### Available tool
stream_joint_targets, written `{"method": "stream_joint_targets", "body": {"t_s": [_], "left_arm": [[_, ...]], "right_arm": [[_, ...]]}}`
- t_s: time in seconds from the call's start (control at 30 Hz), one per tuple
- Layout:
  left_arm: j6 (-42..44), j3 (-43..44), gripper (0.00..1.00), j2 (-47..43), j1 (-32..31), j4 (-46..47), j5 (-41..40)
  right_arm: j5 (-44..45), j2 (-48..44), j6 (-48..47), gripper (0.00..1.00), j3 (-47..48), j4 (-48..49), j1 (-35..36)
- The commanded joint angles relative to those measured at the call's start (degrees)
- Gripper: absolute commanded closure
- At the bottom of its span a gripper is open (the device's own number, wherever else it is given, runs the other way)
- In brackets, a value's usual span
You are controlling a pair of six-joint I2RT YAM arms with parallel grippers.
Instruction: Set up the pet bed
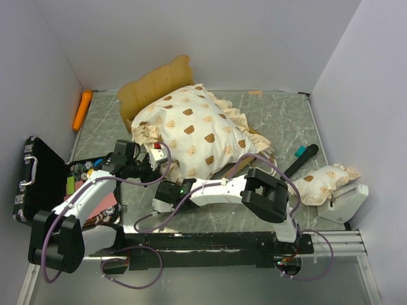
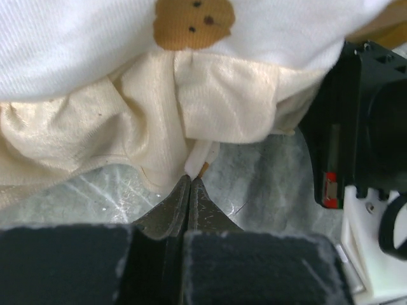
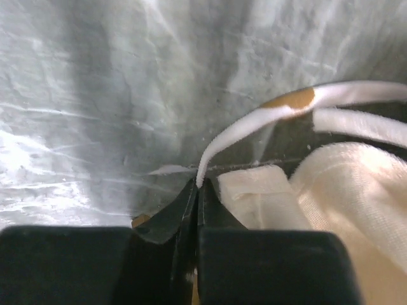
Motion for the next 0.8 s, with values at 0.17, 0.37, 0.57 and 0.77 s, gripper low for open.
{"method": "stream_joint_targets", "body": {"t_s": [0.17, 0.37, 0.57, 0.77], "left_arm": [[1.99, 3.51, 0.99, -0.16, 0.45, -2.86, 4.18], [5.41, 6.93, 0.99, -0.61, 0.53, -13.38, 4.18], [11.56, 6.06, 0.99, -1.22, 0.45, -18.32, 6.45], [20.61, 5.19, 0.99, -5.96, -3.32, -27.20, 7.00]], "right_arm": [[-17.32, -19.24, 4.35, 1.00, -12.05, 7.13, -3.19], [-44.74, -34.10, 9.00, 1.00, -21.19, 20.58, -8.62], [-59.98, -38.26, 20.16, 1.00, -29.89, 38.85, -19.61], [-65.00, -38.25, 32.90, 1.00, -34.47, 56.87, -24.19]]}}
